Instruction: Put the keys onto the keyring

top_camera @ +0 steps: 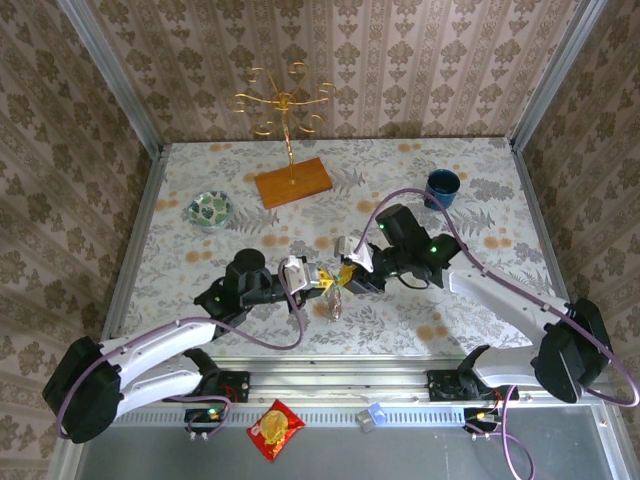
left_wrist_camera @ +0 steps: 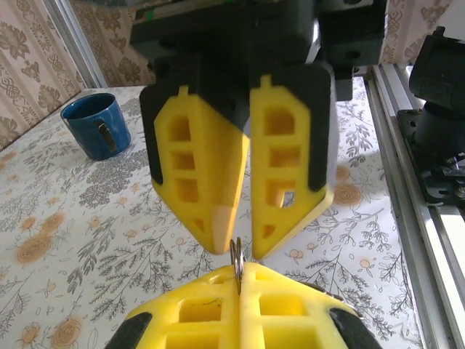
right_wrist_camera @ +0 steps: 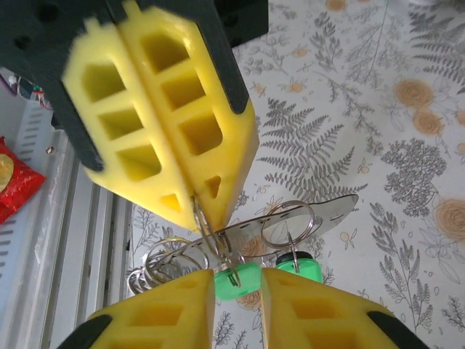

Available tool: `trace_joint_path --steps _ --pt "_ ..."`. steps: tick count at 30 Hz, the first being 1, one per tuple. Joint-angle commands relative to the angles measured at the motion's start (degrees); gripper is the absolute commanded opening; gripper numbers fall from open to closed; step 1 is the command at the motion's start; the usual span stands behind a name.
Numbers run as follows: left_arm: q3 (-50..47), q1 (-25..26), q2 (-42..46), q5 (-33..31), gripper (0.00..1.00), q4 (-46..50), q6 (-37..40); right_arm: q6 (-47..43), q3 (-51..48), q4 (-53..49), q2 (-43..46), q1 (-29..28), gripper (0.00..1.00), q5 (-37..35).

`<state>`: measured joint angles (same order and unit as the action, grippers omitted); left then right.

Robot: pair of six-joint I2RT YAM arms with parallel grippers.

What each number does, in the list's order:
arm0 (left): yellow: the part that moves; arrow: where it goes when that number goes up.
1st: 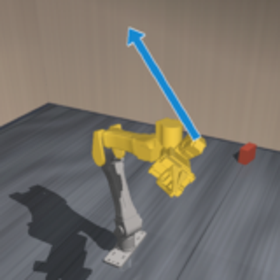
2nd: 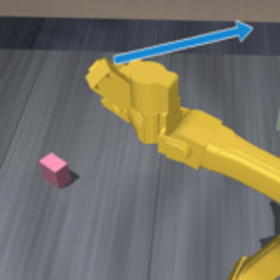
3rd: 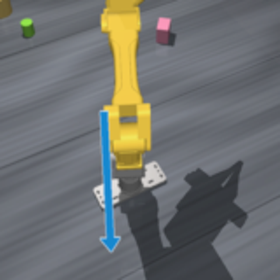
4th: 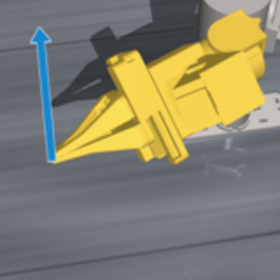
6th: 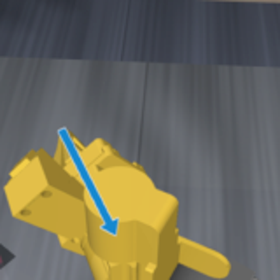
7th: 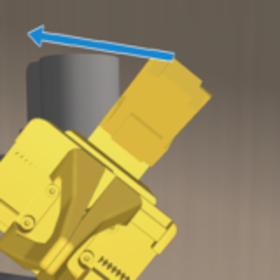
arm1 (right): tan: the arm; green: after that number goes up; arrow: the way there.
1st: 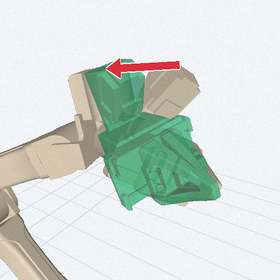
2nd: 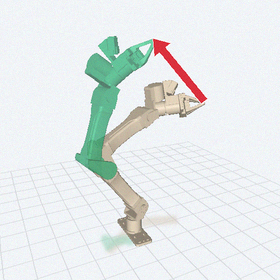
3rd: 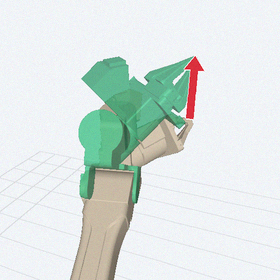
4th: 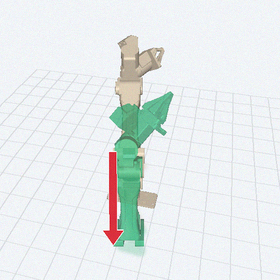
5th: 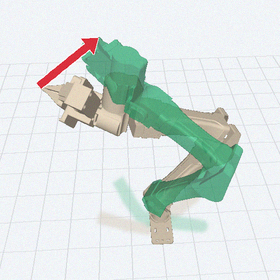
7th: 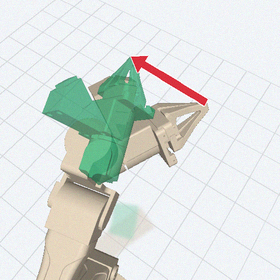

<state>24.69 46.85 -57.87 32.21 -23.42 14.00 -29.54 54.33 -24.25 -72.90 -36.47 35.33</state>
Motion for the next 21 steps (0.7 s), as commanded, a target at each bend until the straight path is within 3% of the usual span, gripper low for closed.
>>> trace_joint_path --steps 1,6,11,18,19,21 --pt "-1.35 0.51 0.49 1.21 0.00 -6.42 -2.70 2.05 -1.33 3.86 1.75 0.35 0.26 4.04" --pt "-1.92 0.52 0.05 1.26 0.00 -9.39 -4.44 4.73 -0.93 6.02 -0.06 0.35 0.26 7.29" --pt "-3.04 0.60 -0.22 0.84 0.00 -12.96 -5.69 5.28 -0.85 6.85 -1.06 0.34 0.20 7.15" --pt "-3.34 0.57 -1.05 0.41 0.00 -14.64 -6.53 4.47 -0.22 6.48 -1.49 0.35 0.00 7.39" --pt "-3.28 0.56 -0.78 -0.58 0.05 -14.04 -6.40 4.06 0.12 5.81 -1.45 0.34 0.00 7.14" --pt "-2.71 0.61 -0.16 -2.44 0.28 -11.19 -4.92 2.79 1.16 3.87 -1.50 0.26 0.00 6.27"
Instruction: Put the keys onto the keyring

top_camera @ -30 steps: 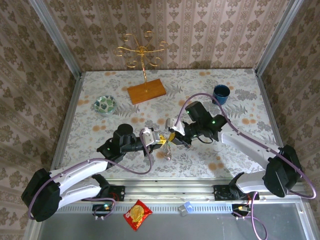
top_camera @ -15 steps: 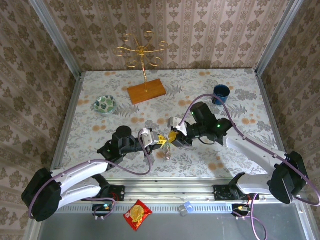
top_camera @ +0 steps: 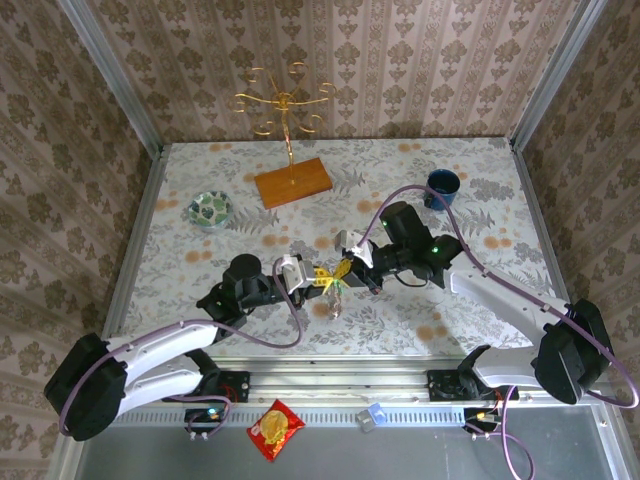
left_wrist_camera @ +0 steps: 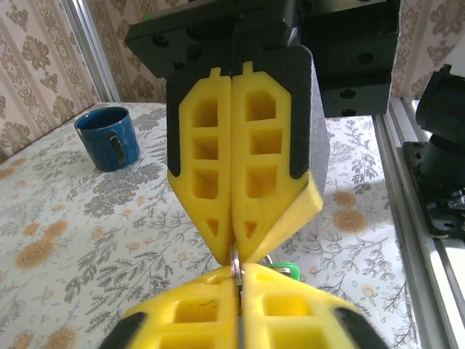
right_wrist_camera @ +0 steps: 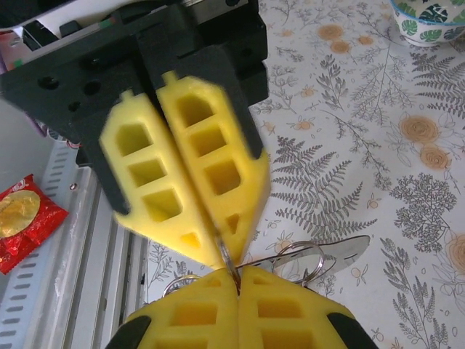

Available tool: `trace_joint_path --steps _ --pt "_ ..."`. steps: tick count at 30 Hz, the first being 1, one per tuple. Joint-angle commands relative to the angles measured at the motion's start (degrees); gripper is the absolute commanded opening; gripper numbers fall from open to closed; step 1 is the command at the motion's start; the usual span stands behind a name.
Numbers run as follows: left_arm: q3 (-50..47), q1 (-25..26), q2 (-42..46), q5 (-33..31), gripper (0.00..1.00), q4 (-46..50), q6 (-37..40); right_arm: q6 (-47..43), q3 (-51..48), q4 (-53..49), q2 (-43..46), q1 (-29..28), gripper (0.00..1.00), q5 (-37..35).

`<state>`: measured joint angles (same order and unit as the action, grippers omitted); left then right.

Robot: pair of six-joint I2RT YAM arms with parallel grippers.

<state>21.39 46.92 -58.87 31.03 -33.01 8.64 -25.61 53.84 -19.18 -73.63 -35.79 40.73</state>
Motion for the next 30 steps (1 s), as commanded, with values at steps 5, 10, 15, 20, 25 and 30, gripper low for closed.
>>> trace_joint_path --steps 5,10,15,20,25,30 --pt "5.07 0.63 3.96 -2.92 0.34 14.24 9.56 -7.03 6.80 -10.20 -2.13 -1.26 0.00 -3.28" --pt "9.63 0.54 3.29 -1.99 0.28 25.18 15.49 -10.99 10.98 -16.87 -3.27 -3.15 0.00 -7.72" --pt "11.54 0.54 1.24 -0.64 0.20 26.39 16.67 -12.36 13.80 -19.28 -4.12 -5.20 0.00 -10.38" --pt "12.71 0.34 -0.10 0.41 0.17 27.21 16.92 -12.30 14.19 -18.16 -4.12 -6.35 0.00 -10.30" --pt "12.54 0.20 0.11 1.30 0.00 26.48 16.12 -10.69 12.79 -15.46 -3.27 -6.59 0.00 -10.39" --pt "10.49 0.19 1.43 1.21 0.00 23.04 13.52 -4.17 7.25 -6.74 0.62 -3.95 0.29 -10.08"
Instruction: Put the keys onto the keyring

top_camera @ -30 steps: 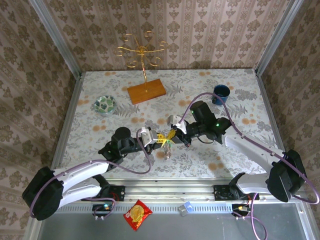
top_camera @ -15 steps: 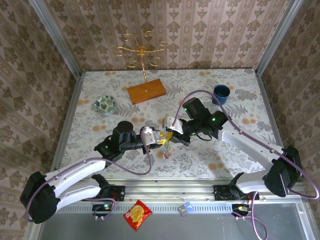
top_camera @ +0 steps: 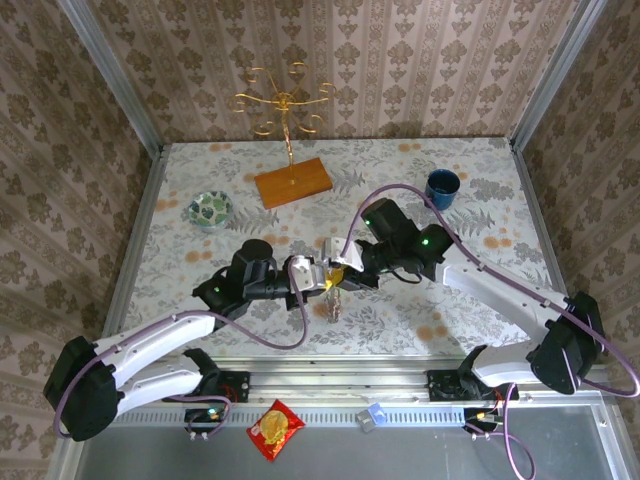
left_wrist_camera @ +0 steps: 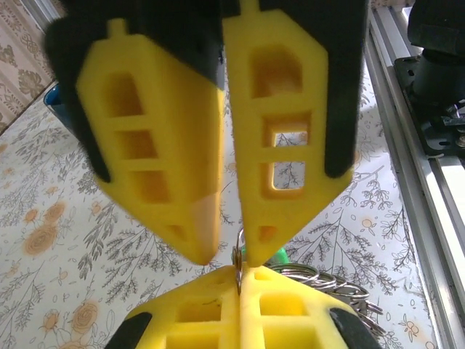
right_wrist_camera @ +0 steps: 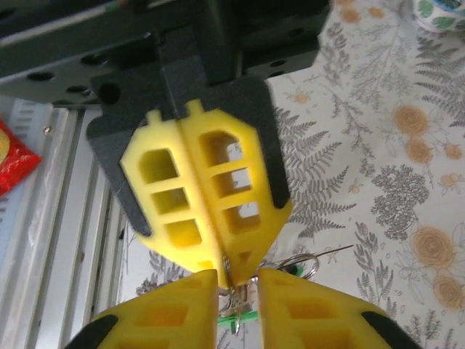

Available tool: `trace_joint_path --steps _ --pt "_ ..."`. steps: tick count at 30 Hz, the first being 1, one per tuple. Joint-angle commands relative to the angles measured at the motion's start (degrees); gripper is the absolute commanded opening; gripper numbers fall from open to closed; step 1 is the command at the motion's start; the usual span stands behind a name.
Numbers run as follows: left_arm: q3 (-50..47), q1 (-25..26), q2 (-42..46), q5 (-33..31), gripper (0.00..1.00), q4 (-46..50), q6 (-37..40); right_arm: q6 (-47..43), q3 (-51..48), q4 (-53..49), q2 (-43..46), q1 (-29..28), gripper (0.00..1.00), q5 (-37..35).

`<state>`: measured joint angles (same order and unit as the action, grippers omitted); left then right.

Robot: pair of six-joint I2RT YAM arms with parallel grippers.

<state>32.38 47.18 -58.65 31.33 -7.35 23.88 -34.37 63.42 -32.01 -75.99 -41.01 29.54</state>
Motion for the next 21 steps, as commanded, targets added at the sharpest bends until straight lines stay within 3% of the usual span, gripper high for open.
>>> trace_joint_path --steps 1,7,14,21 --pt "-1.22 -0.07 1.63 0.82 0.00 -4.05 -2.53 6.28 -3.90 7.77 3.89 2.24 0.33 1.68" --pt "-5.60 -0.16 3.24 0.35 0.00 -12.57 -7.10 8.36 -8.32 8.70 5.32 3.77 0.36 3.88" --pt "-6.63 -0.17 3.18 0.23 0.00 -14.60 -8.23 8.55 -8.24 9.04 3.68 3.75 0.34 7.33" --pt "-6.63 -0.17 3.11 0.12 0.00 -15.12 -8.56 8.01 -7.14 8.68 2.01 3.75 0.23 8.17"
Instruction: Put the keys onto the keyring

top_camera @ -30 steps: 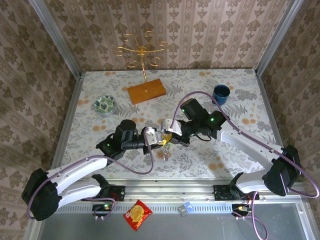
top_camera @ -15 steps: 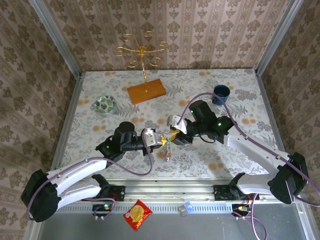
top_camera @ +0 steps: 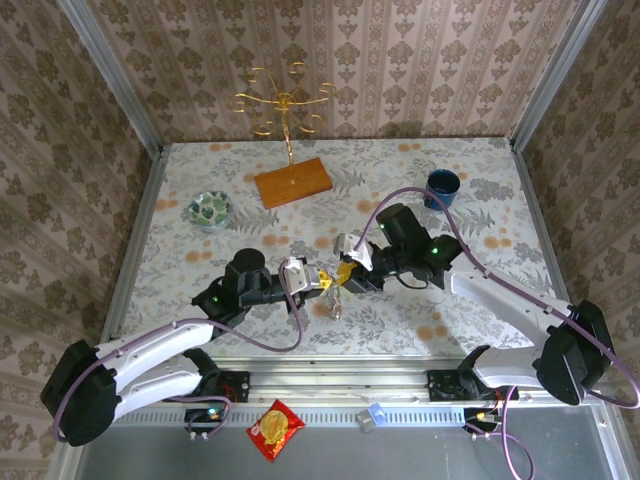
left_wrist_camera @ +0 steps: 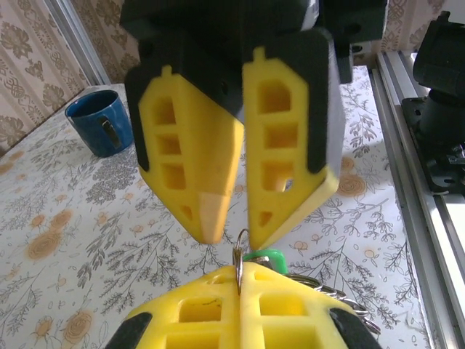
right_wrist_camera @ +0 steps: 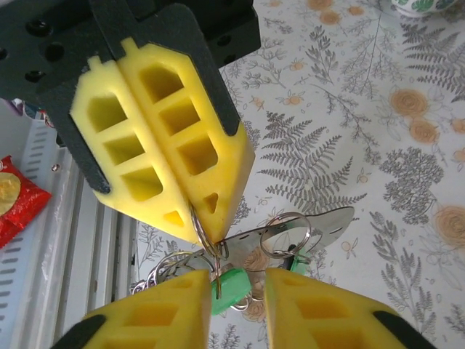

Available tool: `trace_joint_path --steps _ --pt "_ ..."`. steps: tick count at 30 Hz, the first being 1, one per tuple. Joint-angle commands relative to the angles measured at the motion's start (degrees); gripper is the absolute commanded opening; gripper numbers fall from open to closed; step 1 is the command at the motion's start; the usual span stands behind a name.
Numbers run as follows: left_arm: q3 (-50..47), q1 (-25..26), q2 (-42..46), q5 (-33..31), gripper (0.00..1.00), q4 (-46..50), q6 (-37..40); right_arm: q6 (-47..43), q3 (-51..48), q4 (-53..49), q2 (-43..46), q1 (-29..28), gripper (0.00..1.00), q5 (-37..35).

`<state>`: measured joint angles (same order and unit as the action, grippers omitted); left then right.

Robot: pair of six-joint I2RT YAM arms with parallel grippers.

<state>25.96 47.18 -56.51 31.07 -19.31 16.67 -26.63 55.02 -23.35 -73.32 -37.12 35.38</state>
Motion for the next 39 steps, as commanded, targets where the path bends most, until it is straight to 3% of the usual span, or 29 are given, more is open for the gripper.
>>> trace_joint_path --steps 1,8,22,31,39 --pt "-0.29 -0.16 0.95 0.37 0.00 -3.23 -1.45 0.27 1.27 0.00 -0.68 -0.14 0.21 2.33" --pt "-0.41 -0.20 0.99 0.22 0.00 -3.19 -1.17 -0.37 1.12 -0.55 0.11 -0.14 0.01 0.99" --pt "-0.98 -0.24 0.89 1.06 0.00 -5.74 -2.25 0.08 1.79 -2.03 -2.75 -0.53 0.00 0.05" --pt "-1.82 -0.20 1.31 0.66 0.00 -7.26 -3.11 4.30 -2.50 2.80 3.04 -0.05 0.25 -0.95" --pt "-3.71 -0.13 1.07 -0.05 0.00 -12.07 -5.83 11.27 -9.64 15.36 9.42 0.21 0.30 -3.98"
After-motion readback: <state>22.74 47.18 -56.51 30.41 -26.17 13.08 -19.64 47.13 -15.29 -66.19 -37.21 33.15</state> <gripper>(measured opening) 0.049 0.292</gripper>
